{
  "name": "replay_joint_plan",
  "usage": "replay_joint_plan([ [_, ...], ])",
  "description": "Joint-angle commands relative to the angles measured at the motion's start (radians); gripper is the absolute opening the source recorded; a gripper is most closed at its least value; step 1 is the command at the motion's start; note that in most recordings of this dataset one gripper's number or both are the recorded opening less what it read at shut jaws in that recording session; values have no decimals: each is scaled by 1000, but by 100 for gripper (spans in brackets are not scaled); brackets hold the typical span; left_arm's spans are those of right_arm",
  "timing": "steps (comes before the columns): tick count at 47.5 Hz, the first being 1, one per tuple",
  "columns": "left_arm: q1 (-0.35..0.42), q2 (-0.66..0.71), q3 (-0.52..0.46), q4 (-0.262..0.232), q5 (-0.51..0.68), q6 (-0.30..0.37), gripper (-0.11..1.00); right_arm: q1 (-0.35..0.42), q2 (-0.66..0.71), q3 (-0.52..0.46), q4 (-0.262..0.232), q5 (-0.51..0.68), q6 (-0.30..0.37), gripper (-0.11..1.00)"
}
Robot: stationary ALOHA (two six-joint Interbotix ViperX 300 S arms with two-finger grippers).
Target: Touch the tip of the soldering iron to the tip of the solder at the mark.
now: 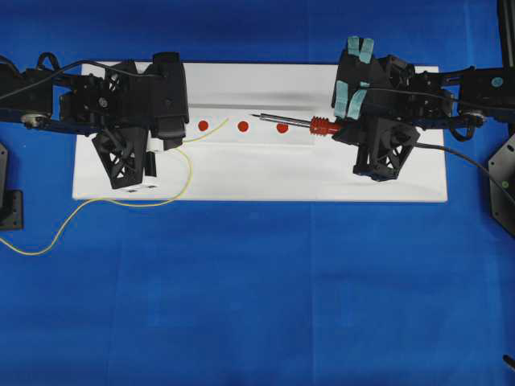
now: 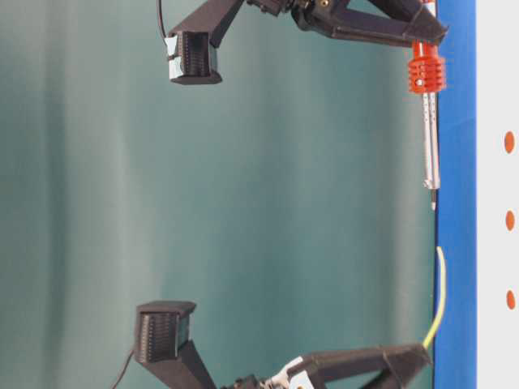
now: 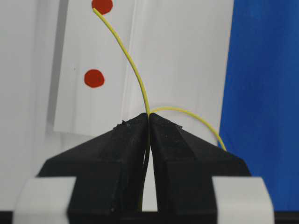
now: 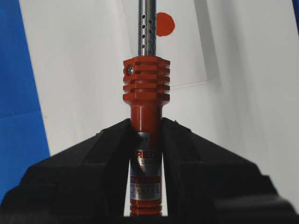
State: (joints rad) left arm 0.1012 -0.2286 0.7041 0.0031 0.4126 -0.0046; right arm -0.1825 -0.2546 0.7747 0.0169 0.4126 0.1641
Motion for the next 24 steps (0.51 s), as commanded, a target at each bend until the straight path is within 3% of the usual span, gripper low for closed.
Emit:
replay_joint_plan([
  [1,3,-29,3,0,18,-2,2,-3,-18,-26,-3,-5,0,6],
  [11,3,-57,51,2,26,-61,2,-3,-18,-26,-5,-5,0,6],
  [24,9,3,95,0,-64,-77,2,-3,-17,-26,-9,-5,0,6],
])
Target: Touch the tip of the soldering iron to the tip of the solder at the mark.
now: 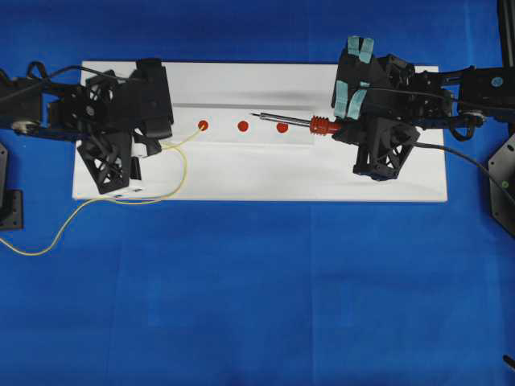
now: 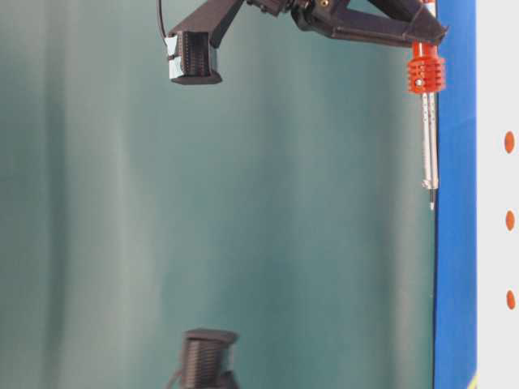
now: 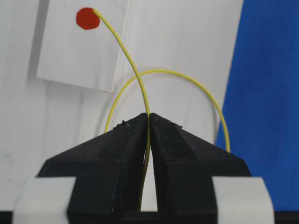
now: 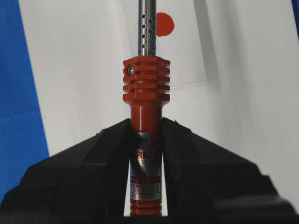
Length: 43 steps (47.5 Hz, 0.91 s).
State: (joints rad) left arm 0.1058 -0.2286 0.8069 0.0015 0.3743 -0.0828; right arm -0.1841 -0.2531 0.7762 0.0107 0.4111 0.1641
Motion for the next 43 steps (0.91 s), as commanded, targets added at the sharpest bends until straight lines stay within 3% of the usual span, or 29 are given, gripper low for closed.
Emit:
replay_joint_plan([
  [1,5,6,-8,3,-31,2,2,-2,-18,-28,-3,-3,0,6],
  [31,23,34,17,3,-48,-29,2,-2,-12,-32,-3,-6,5,6],
  [43,21,34,17,3,-57,-28,2,-2,40,-83,-3,12,2,6],
])
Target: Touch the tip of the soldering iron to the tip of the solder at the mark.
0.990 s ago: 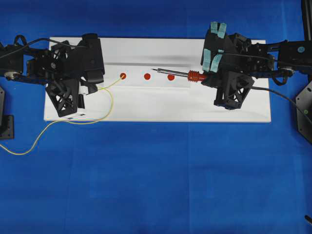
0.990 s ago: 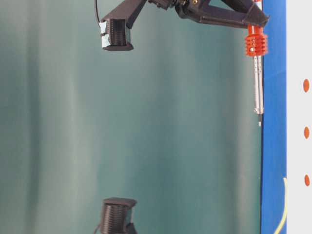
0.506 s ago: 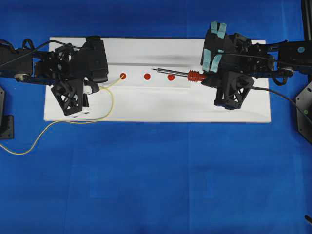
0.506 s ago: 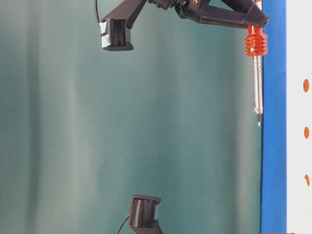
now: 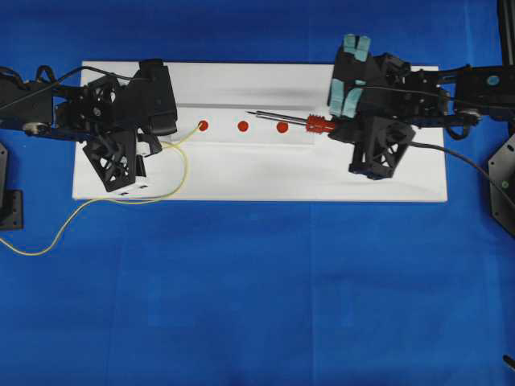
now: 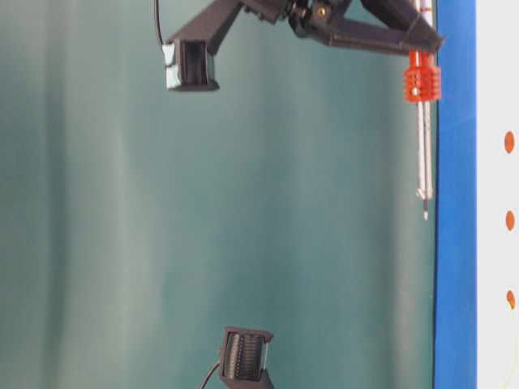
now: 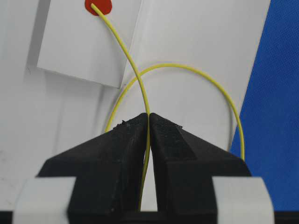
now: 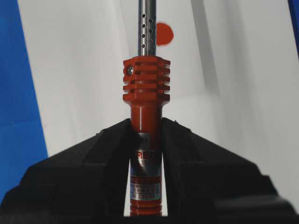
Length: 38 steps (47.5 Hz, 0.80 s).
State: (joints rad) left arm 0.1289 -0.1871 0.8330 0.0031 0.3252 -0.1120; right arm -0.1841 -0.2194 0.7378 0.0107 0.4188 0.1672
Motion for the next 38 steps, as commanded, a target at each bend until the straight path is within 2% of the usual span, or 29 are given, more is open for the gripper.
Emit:
replay_joint_plan([
  [1,-3,-8,-9,2,-8,2,2,-2,12,-54,-3,8,-3,6],
  [22,-5,-8,-8,2,-6,0,2,0,225,-290,-31,170,-6,6],
  [31,-5,-11,-3,2,-5,0,2,8,295,-347,-31,195,-11,6],
  [38,-5,-11,0,2,-5,0,2,11,318,-356,-31,195,-8,6],
])
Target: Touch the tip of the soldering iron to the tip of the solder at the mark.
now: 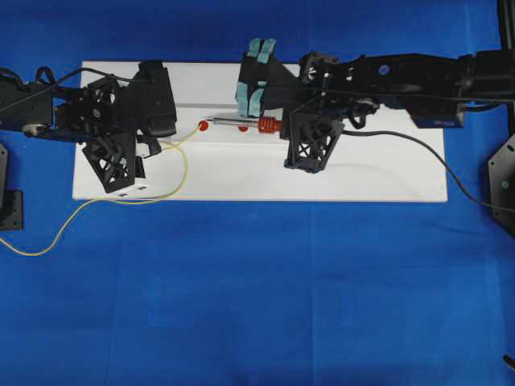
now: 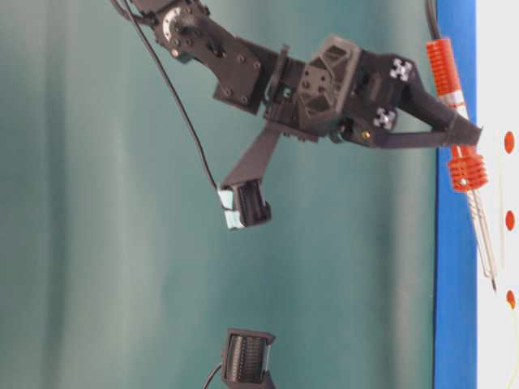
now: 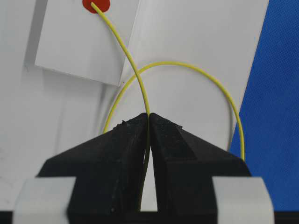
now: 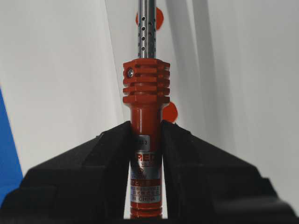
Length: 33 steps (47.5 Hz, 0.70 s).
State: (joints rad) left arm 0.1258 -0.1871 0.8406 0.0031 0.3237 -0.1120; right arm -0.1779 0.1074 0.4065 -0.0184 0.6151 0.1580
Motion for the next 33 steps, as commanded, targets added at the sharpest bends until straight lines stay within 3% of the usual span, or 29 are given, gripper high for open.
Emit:
replay_joint_plan([
  [1,-2,-11,-9,2,-3,0,2,5,-9,-25,-2,-2,3,6],
  [33,-2,-8,-12,0,-2,0,2,18,-2,-23,-5,-2,6,6],
])
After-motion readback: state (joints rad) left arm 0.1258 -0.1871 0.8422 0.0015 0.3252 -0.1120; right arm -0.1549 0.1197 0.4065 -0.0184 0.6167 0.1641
